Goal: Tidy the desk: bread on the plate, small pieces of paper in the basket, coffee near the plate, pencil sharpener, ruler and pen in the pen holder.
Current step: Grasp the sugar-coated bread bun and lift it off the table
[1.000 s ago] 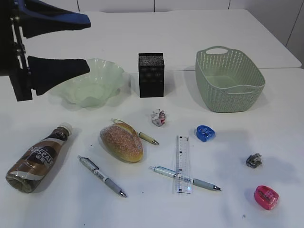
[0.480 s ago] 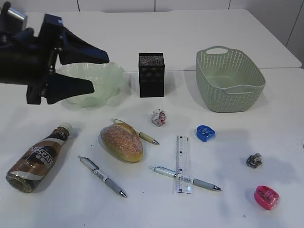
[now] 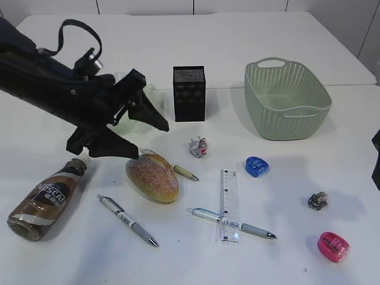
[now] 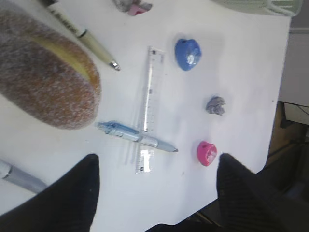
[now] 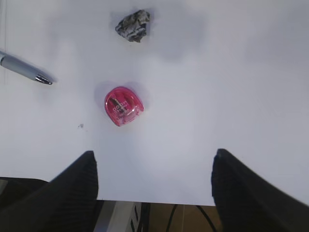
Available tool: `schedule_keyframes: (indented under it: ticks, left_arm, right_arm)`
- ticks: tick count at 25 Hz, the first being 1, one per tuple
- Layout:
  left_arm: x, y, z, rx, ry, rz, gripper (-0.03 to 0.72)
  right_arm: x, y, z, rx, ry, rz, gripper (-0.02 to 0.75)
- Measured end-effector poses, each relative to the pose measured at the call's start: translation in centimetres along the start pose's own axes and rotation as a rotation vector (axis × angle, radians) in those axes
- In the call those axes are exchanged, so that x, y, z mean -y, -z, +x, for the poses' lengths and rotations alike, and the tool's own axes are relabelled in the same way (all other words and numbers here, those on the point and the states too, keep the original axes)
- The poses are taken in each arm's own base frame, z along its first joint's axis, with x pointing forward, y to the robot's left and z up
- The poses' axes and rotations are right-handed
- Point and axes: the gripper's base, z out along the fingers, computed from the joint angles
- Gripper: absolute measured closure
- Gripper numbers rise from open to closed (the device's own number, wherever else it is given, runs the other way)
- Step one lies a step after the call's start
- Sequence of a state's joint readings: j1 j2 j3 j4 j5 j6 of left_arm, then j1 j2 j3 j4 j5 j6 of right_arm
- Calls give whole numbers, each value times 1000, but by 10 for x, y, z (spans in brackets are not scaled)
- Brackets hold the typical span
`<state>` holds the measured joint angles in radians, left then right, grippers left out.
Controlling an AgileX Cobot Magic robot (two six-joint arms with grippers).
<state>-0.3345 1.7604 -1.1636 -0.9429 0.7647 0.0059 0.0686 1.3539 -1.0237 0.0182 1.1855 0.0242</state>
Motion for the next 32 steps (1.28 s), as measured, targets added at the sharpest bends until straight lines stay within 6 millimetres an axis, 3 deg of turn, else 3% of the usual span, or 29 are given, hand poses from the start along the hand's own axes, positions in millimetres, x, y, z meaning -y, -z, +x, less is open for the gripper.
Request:
schedule_keyframes:
  ticks: [8,13,16,32]
  left_arm:
    - [-16,-18,-5,-108,66,-140,146]
    - [-10,-21,-17,-118,28,-178,35]
    - [-3,-22,-26,-101,32,-170,9]
    - [-25,-46,-32,-201,76,-297,3]
  right_arm:
    - [-3,-4,-8,-25,-12,-29,169]
    - [-3,-7,-10,-42,-15,-35,169]
    - [-3,-7,-9,-45,-15,-34,169]
    - [-3,-7,-8,-55,-20,-38,170]
